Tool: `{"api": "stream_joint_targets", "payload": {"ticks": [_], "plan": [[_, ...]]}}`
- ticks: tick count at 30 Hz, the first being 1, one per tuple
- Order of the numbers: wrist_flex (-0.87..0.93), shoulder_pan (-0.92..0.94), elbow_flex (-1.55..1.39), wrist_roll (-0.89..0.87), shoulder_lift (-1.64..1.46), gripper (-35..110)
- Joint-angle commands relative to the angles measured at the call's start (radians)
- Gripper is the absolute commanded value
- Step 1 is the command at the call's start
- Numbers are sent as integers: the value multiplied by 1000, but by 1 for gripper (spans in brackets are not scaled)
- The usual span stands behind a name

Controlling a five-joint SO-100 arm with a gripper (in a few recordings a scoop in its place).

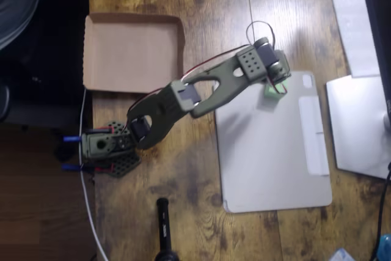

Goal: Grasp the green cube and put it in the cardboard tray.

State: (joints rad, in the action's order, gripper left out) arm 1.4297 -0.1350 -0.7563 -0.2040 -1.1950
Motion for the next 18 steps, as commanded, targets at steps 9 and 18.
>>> {"api": "stream_joint_targets", "payload": {"ticks": [9, 18], "plan": [[-143, 11, -160, -18, -35, 31], [-299, 35, -344, -2, -57, 35]]}}
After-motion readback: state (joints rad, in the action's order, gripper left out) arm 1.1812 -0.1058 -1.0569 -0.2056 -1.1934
